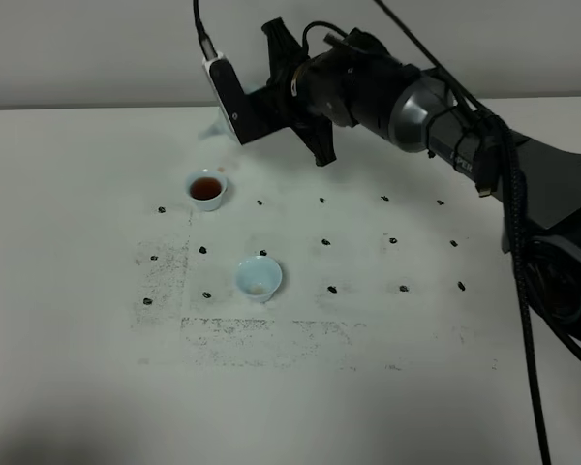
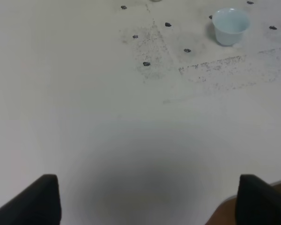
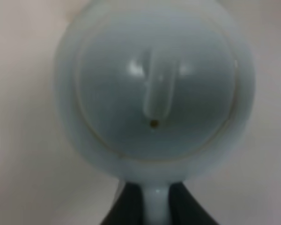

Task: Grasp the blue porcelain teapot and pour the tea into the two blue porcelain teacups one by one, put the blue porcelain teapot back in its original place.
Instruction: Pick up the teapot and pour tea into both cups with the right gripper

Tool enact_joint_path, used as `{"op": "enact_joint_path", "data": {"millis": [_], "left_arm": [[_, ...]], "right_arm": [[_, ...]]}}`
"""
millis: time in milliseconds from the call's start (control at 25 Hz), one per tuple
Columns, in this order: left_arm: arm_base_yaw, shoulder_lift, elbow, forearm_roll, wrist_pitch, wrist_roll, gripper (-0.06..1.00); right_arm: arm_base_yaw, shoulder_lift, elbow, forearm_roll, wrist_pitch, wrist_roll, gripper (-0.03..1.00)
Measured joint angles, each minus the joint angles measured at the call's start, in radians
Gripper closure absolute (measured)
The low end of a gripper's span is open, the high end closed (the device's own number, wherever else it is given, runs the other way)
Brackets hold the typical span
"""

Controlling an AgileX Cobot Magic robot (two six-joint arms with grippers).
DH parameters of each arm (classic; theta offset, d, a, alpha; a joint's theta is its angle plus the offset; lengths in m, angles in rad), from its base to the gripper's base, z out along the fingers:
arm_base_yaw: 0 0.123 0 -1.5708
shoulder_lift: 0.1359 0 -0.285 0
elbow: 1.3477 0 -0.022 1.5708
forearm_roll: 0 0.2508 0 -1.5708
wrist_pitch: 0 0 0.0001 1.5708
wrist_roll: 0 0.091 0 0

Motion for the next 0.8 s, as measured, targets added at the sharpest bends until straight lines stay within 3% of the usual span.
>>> {"op": "enact_joint_path", "data": {"millis": [160, 280, 480, 640, 800], "left_arm": [[0.0, 0.0, 0.0, 0.0, 0.0, 0.0, 0.22], [0.0, 0.0, 0.0, 0.0, 0.0, 0.0, 0.22], [0.0, 0.0, 0.0, 0.0, 0.0, 0.0, 0.22], [0.0, 0.0, 0.0, 0.0, 0.0, 0.0, 0.22], [0.0, 0.0, 0.0, 0.0, 0.0, 0.0, 0.22]], "right_arm": [[0.0, -0.069, 0.0, 0.149, 0.101, 0.267, 0.92], [-0.002, -0.095, 0.0, 0.238, 0.179, 0.543, 0.92], [-0.005, -0.114, -0.001, 0.242, 0.363, 0.954, 0.92], [-0.005, -0.114, 0.002, 0.207, 0.457, 1.095, 0.92], [-0.005, -0.126, 0.075, 0.203, 0.404, 1.134, 0.92]]}}
